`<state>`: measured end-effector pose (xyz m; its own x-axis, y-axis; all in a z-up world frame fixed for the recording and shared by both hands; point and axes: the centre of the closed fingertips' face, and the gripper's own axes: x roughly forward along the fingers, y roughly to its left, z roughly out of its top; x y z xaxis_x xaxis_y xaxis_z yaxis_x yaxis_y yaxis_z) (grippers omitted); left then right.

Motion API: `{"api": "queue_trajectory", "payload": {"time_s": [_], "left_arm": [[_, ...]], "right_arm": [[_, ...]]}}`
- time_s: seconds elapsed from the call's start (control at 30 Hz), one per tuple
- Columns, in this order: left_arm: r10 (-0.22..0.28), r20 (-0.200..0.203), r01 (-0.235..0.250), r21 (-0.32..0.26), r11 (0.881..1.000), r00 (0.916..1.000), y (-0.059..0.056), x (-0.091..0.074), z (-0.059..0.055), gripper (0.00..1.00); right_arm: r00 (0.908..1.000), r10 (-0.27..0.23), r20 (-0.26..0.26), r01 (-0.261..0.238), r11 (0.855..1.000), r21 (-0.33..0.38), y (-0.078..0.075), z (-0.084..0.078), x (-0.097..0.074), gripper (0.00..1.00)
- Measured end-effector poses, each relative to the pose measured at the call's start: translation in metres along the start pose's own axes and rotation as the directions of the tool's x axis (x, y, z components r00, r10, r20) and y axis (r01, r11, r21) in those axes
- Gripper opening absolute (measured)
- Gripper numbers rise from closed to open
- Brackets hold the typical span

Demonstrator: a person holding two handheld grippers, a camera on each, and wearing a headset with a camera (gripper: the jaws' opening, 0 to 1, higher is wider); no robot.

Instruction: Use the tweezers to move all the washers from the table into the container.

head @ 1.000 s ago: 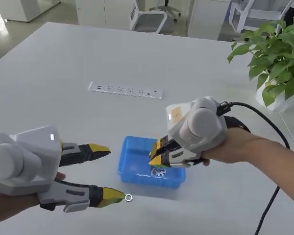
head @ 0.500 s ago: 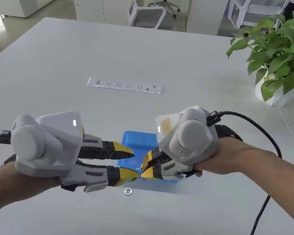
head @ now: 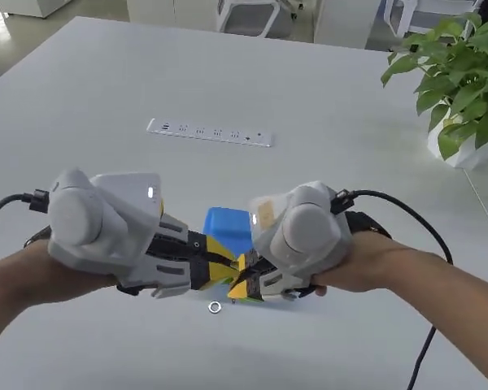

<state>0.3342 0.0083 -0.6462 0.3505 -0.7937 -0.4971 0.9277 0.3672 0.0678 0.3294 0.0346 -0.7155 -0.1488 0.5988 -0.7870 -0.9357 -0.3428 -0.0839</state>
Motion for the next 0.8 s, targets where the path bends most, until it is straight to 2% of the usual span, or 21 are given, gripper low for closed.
{"api": "queue_trajectory", "payload": {"time_s": [0.33, 0.47, 0.8], "left_arm": [[-0.034, -0.045, 0.035, 0.013, 0.999, 0.9984, 0.001, 0.000, -0.011, 0.05], [-0.040, -0.061, 0.041, 0.010, 0.999, 0.9974, 0.002, 0.001, -0.019, 0.05], [-0.049, -0.089, 0.049, 0.002, 0.999, 0.9948, 0.004, 0.002, -0.029, 0.05]], "right_arm": [[0.9999, 0.007, 0.012, -0.007, 1.000, 0.001, 0.000, -0.001, 0.010, 0.08], [0.9998, 0.016, 0.011, -0.016, 1.000, -0.005, 0.000, -0.004, 0.014, 0.08], [0.9994, 0.025, 0.023, -0.025, 1.000, 0.000, -0.002, -0.005, 0.026, 0.08]]}}
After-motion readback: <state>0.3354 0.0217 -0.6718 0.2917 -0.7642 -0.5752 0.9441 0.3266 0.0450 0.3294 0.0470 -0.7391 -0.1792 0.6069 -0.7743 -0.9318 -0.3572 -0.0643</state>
